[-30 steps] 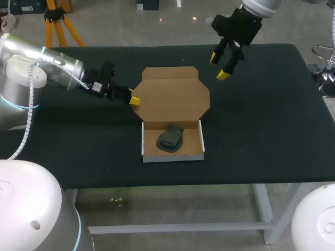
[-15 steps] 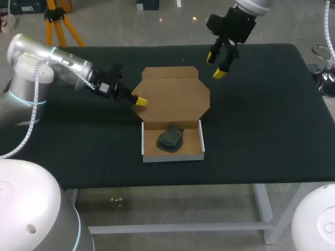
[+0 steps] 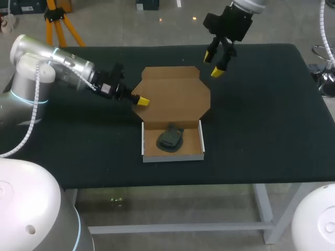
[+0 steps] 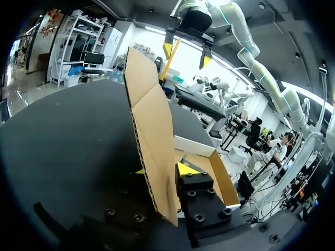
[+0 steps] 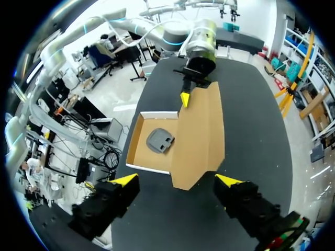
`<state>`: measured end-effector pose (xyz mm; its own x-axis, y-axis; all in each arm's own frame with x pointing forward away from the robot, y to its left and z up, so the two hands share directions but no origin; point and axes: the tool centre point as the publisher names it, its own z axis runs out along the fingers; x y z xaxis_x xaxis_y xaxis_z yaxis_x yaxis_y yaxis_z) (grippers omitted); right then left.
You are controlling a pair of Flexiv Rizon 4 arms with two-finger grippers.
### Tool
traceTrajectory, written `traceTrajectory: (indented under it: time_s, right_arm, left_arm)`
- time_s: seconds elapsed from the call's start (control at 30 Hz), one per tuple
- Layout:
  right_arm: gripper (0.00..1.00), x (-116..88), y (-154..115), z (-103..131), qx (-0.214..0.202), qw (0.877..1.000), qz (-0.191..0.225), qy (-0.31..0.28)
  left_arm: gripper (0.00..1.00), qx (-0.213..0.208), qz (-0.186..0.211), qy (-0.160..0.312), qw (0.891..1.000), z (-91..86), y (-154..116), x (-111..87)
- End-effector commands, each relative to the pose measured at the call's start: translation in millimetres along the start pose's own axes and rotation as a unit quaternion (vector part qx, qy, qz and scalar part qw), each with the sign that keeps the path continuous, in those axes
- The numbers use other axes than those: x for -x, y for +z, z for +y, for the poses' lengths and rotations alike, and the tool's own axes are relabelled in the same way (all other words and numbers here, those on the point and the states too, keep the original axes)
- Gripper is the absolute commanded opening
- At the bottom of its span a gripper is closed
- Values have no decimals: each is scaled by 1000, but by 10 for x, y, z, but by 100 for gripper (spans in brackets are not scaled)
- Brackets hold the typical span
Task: Assemble the packaging by folding the flat box into shape, placing the metal phone stand inside, and closing the box properly
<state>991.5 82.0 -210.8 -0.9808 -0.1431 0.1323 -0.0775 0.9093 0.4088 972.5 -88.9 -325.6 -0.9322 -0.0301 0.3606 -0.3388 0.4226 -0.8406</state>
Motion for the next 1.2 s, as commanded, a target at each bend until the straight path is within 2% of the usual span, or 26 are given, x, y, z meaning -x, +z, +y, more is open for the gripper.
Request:
traceTrajectory:
  time_s: [0.03,0.27,0.47,0.57,0.67,0.97,1.2]
  right_arm:
    - [100,22,2,22,-3,1000,4,-2]
    - [100,30,4,49,-5,1000,6,-3]
    - [100,31,9,60,-6,1000,6,-4]
    - [100,31,13,64,-7,1000,7,-5]
    - [100,31,14,71,-7,1000,8,-5]
    - [100,24,4,93,-10,1000,8,-7]
    - [100,8,-4,113,-11,1000,8,-8]
  left_arm:
    - [17,-3,-2,3,1000,-2,14,-26]
    - [15,-7,-1,6,1000,-24,27,-35]
    - [23,-11,0,9,1000,-34,38,-39]
    - [18,-14,0,10,1000,-36,40,-37]
    - [0,-16,-1,12,1000,-41,43,-38]
    - [0,-23,5,36,999,-42,38,-92]
    - [0,-29,-5,58,998,-35,8,-140]
